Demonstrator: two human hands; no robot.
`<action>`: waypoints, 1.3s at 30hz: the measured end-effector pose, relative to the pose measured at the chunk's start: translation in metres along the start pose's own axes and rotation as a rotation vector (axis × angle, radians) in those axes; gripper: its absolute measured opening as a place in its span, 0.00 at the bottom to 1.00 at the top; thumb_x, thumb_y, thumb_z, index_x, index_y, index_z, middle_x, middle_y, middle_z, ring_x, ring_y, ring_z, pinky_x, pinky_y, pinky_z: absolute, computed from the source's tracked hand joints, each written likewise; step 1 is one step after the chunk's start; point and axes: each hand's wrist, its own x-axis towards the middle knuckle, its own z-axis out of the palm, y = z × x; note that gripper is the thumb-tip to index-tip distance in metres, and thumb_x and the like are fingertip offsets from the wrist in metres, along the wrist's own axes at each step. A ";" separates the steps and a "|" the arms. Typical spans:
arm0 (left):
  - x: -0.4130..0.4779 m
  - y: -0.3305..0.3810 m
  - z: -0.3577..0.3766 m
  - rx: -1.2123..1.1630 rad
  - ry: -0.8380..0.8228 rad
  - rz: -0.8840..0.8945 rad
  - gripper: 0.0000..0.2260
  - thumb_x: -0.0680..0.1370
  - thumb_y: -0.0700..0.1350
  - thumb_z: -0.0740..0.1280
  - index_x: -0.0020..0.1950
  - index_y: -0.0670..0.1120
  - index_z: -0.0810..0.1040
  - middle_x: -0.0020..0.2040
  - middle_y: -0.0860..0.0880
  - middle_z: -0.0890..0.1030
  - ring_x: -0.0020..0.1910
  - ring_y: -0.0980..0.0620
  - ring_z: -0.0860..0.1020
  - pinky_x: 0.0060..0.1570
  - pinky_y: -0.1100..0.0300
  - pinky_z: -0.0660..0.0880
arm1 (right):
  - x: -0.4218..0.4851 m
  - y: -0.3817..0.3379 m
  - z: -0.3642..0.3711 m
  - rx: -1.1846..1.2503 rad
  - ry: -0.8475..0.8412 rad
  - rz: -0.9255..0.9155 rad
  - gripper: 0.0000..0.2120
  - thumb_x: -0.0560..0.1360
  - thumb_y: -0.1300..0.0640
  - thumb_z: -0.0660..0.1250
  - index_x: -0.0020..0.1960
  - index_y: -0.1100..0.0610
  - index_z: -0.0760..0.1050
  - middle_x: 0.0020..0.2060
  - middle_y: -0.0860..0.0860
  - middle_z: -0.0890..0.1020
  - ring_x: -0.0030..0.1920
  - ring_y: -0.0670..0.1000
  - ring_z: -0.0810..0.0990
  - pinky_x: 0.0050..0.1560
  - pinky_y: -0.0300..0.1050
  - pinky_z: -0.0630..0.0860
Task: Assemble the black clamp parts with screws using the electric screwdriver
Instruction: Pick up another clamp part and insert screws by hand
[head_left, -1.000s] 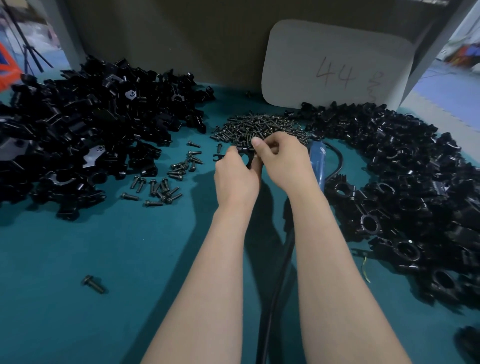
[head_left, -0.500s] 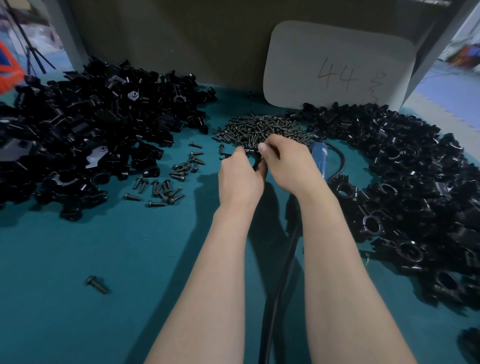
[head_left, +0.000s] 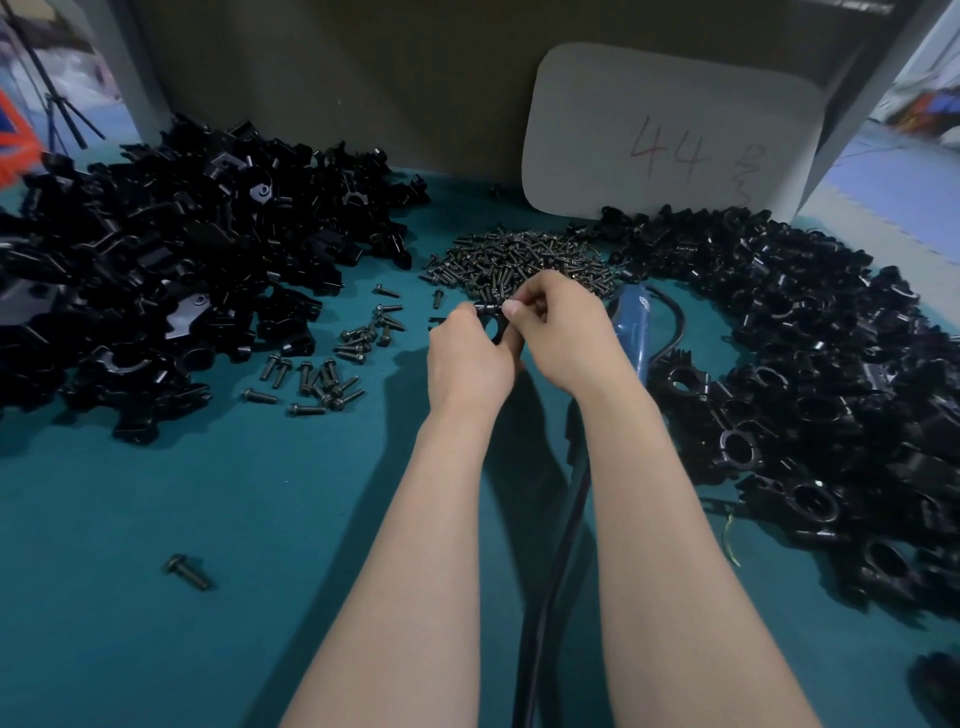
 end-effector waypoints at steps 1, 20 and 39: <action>0.001 0.000 0.000 0.010 0.007 0.003 0.15 0.78 0.52 0.65 0.54 0.41 0.75 0.48 0.42 0.81 0.46 0.41 0.79 0.38 0.55 0.72 | 0.000 -0.001 0.001 -0.011 0.001 -0.002 0.08 0.80 0.53 0.60 0.52 0.56 0.73 0.41 0.47 0.76 0.41 0.45 0.73 0.39 0.35 0.67; 0.013 -0.007 -0.026 -1.457 -0.111 -0.526 0.07 0.79 0.44 0.67 0.48 0.41 0.74 0.49 0.39 0.82 0.47 0.48 0.82 0.51 0.57 0.79 | 0.030 -0.001 0.035 -0.338 -0.057 0.344 0.21 0.75 0.64 0.63 0.67 0.53 0.70 0.66 0.58 0.69 0.65 0.60 0.69 0.65 0.53 0.69; 0.011 0.000 -0.015 -1.258 -0.011 -0.429 0.06 0.79 0.41 0.68 0.52 0.41 0.75 0.45 0.44 0.80 0.40 0.51 0.81 0.46 0.61 0.81 | -0.001 -0.016 0.010 0.372 0.051 0.066 0.09 0.74 0.62 0.70 0.38 0.51 0.75 0.36 0.47 0.81 0.41 0.50 0.82 0.46 0.42 0.79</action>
